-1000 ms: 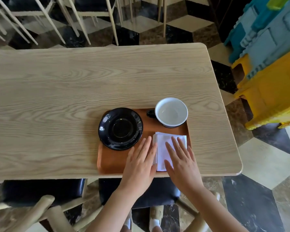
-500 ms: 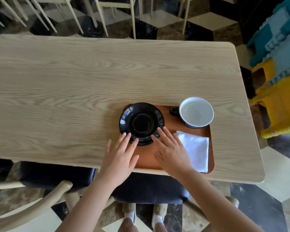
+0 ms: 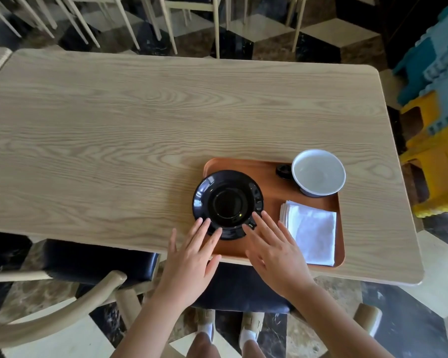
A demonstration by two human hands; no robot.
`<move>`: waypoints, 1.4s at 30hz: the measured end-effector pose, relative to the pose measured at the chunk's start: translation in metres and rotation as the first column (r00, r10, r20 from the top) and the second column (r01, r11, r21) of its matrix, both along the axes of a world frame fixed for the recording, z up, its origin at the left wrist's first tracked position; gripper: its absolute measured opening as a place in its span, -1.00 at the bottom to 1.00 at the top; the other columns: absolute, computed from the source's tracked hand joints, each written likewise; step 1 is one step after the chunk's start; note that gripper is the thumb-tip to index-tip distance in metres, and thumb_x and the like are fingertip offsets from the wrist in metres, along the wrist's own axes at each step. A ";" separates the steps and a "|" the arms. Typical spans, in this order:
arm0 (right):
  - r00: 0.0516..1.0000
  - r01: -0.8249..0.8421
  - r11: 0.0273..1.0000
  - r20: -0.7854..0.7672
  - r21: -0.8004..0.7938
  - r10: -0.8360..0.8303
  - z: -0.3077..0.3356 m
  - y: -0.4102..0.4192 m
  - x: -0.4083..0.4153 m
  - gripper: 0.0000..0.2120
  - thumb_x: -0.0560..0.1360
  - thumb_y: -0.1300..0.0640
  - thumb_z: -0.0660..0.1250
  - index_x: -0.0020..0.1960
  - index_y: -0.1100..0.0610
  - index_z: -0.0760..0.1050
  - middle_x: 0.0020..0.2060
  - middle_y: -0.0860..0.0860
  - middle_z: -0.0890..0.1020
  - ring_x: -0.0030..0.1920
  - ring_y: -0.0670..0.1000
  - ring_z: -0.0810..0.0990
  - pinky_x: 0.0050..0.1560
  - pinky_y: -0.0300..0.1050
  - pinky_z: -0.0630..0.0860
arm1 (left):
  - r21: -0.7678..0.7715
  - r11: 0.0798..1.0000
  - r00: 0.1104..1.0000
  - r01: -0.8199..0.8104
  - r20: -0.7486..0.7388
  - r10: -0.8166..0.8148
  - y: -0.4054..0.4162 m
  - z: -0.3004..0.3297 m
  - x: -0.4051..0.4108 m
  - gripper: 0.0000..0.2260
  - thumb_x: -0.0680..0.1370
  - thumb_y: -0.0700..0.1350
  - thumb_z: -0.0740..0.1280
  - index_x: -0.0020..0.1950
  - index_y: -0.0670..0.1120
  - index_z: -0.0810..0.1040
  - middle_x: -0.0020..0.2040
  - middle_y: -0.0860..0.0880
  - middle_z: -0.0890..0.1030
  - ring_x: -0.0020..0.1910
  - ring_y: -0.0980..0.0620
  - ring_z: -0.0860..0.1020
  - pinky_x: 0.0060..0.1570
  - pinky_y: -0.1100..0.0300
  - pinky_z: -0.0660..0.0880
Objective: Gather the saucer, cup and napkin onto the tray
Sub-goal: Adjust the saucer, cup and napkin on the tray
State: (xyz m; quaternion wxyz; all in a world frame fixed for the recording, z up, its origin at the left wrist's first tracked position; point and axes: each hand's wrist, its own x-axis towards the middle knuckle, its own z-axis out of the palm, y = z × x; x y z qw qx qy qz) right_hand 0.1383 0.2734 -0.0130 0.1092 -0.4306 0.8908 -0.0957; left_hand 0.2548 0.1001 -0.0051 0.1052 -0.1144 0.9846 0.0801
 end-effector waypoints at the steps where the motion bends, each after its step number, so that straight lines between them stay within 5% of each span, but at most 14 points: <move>1: 1.000 0.004 1.000 0.002 -0.002 -0.004 0.000 0.000 0.001 -0.56 0.52 -0.06 0.04 0.36 0.01 0.35 0.41 0.07 0.38 0.47 0.10 0.20 0.41 0.09 0.17 | 0.004 1.000 1.000 -0.001 0.002 0.001 0.001 0.000 0.000 -0.55 0.54 0.12 0.03 0.41 0.04 0.29 0.44 -0.07 0.37 0.45 -0.02 0.24 0.26 -0.28 0.27; 8: 1.000 0.005 1.000 -0.021 -0.001 -0.005 0.001 -0.001 0.002 -0.56 0.52 -0.07 0.02 0.34 0.00 0.37 0.39 0.07 0.41 0.45 0.11 0.24 0.39 0.12 0.16 | 0.005 1.000 1.000 -0.011 -0.010 0.011 0.002 -0.001 0.001 -0.54 0.54 0.13 0.01 0.40 0.03 0.31 0.43 -0.08 0.38 0.45 -0.03 0.25 0.27 -0.29 0.25; 11: 0.999 0.019 0.993 -0.047 -0.115 -0.025 0.007 0.003 -0.005 -0.60 0.49 -0.03 0.08 0.26 0.04 0.45 0.30 0.09 0.52 0.36 0.12 0.41 0.34 0.17 0.32 | 0.034 0.999 0.996 -0.015 -0.091 0.018 0.005 0.005 -0.007 -0.54 0.53 0.12 0.04 0.38 -0.01 0.35 0.39 -0.11 0.42 0.41 -0.06 0.32 0.28 -0.28 0.23; 15: 0.892 0.345 0.865 -0.158 -0.365 -0.423 0.033 0.025 -0.056 -0.72 0.44 0.02 0.21 0.02 0.13 0.59 0.01 0.10 0.67 -0.03 0.17 0.63 -0.03 -0.02 0.48 | 0.040 0.999 0.967 0.024 -0.253 -0.014 0.009 0.020 -0.052 -0.56 0.53 0.08 0.08 0.35 -0.07 0.39 0.35 -0.12 0.47 0.37 -0.05 0.39 0.29 -0.28 0.25; 19: 0.782 0.518 0.802 -0.215 -0.297 -0.585 0.052 0.048 -0.117 -0.66 0.43 0.02 0.24 0.12 0.17 0.54 0.11 0.15 0.62 0.06 0.25 0.56 -0.01 0.09 0.49 | -0.052 0.996 0.943 0.074 -0.322 -0.087 0.017 0.032 -0.130 -0.57 0.53 0.06 0.10 0.32 -0.11 0.42 0.35 -0.14 0.47 0.37 -0.07 0.38 0.30 -0.31 0.21; 25: 0.836 0.543 0.840 -0.107 0.017 -0.538 0.058 0.056 -0.166 -0.50 0.49 0.01 0.25 0.38 0.12 0.28 0.38 0.10 0.38 0.34 0.18 0.32 0.26 0.09 0.32 | -0.062 0.986 0.972 0.152 -0.172 -0.161 0.044 0.038 -0.217 -0.46 0.56 0.11 0.09 0.47 -0.11 0.14 0.51 -0.07 0.19 0.50 0.01 0.10 0.40 -0.25 -0.10; 29: 0.856 0.517 0.854 0.028 -0.056 -0.516 0.053 0.053 -0.167 -0.60 0.49 0.17 0.22 0.32 0.16 0.36 0.30 0.12 0.46 0.27 0.18 0.40 0.16 0.05 0.42 | -0.044 0.987 0.982 0.153 -0.104 -0.157 0.053 0.032 -0.231 -0.45 0.54 0.05 0.16 0.47 -0.11 0.13 0.40 -0.06 0.38 0.38 -0.02 0.32 0.40 -0.26 -0.08; 34: 0.788 0.607 0.775 0.262 -0.176 -0.558 0.047 0.051 -0.165 -0.61 0.46 0.28 0.20 0.27 0.14 0.44 0.07 0.20 0.61 0.03 0.22 0.57 0.02 0.01 0.52 | 0.070 0.991 0.986 0.116 -0.130 -0.107 0.051 0.030 -0.228 -0.50 0.53 0.04 0.20 0.44 -0.06 0.21 0.27 -0.08 0.53 0.23 -0.10 0.47 0.34 -0.10 0.16; 38: 0.762 0.633 0.737 0.363 -0.238 -0.537 0.045 0.044 -0.158 -0.63 0.41 0.32 0.20 0.17 0.10 0.52 -0.08 0.17 0.65 -0.10 0.21 0.61 -0.07 0.09 0.58 | 0.407 0.913 0.980 -0.003 -0.179 0.083 0.038 0.032 -0.216 -0.69 0.48 -0.04 0.31 0.21 -0.07 0.51 0.03 -0.09 0.66 0.00 -0.14 0.59 0.04 0.03 0.47; 42: 0.763 0.619 0.749 0.405 -0.236 -0.504 0.043 0.032 -0.148 -0.67 0.41 0.31 0.18 0.11 0.11 0.54 -0.19 0.14 0.62 -0.19 0.21 0.61 -0.09 0.06 0.57 | 0.527 0.843 0.970 -0.108 -0.131 0.206 0.023 0.036 -0.200 -0.70 0.48 -0.04 0.36 0.17 -0.12 0.58 0.14 -0.07 0.64 0.17 -0.03 0.54 0.01 0.24 0.36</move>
